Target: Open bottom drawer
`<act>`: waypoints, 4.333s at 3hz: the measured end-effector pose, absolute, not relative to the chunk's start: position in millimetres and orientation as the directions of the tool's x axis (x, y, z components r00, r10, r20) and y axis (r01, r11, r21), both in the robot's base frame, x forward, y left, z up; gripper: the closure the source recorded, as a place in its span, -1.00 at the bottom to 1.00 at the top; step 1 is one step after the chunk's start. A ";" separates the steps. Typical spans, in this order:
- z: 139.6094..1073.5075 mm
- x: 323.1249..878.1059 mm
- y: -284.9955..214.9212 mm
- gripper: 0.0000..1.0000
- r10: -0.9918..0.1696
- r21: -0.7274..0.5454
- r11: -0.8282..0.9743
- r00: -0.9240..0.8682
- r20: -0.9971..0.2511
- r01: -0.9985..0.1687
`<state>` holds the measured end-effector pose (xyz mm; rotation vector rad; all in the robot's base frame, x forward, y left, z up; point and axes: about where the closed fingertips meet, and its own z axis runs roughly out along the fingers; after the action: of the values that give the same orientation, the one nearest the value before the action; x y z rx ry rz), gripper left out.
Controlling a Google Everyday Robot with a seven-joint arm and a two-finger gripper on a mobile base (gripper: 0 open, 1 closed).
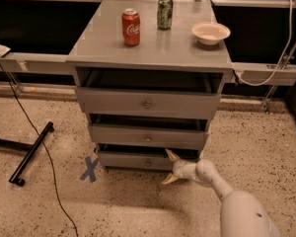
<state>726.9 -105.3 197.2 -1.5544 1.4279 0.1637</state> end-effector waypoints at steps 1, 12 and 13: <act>190.0 741.2 -104.5 -1.00 -0.713 -0.557 0.165 0.292 -0.637 -0.814; 161.7 752.5 -121.6 -0.02 -0.775 -0.473 0.186 0.168 -0.609 -0.861; 161.8 752.5 -121.6 -0.04 -0.775 -0.473 0.186 0.168 -0.609 -0.861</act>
Offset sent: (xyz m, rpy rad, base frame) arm 0.0411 -0.0153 -0.0351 -0.0853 0.0160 -0.0925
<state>752.5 -121.6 161.8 -1.5920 1.6095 0.1270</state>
